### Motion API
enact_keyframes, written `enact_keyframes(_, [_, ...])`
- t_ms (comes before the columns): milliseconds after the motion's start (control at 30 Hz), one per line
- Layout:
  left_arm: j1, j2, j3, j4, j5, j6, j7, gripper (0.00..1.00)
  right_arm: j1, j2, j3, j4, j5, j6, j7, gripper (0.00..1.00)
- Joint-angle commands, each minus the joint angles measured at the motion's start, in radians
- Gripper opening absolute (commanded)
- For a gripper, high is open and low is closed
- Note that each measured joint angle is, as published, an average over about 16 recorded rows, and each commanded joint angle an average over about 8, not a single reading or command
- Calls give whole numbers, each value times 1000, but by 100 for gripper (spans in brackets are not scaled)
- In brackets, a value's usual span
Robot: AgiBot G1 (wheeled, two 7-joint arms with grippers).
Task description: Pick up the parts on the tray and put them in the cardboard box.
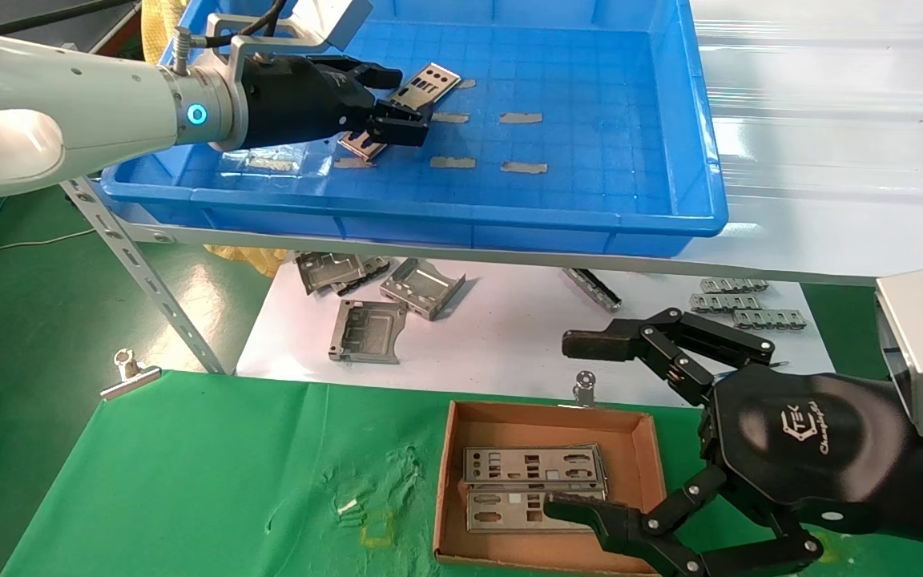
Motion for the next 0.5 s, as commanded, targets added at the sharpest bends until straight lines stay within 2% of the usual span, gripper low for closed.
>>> enact_keyframes(33, [1, 0, 3, -1, -4, -1, -1, 0, 0, 0, 0, 0, 0, 0, 0, 100])
enact_keyframes(500, [-2, -2, 30, -3, -26, 2, -15, 0, 0, 0, 0, 0, 0, 0, 0, 100])
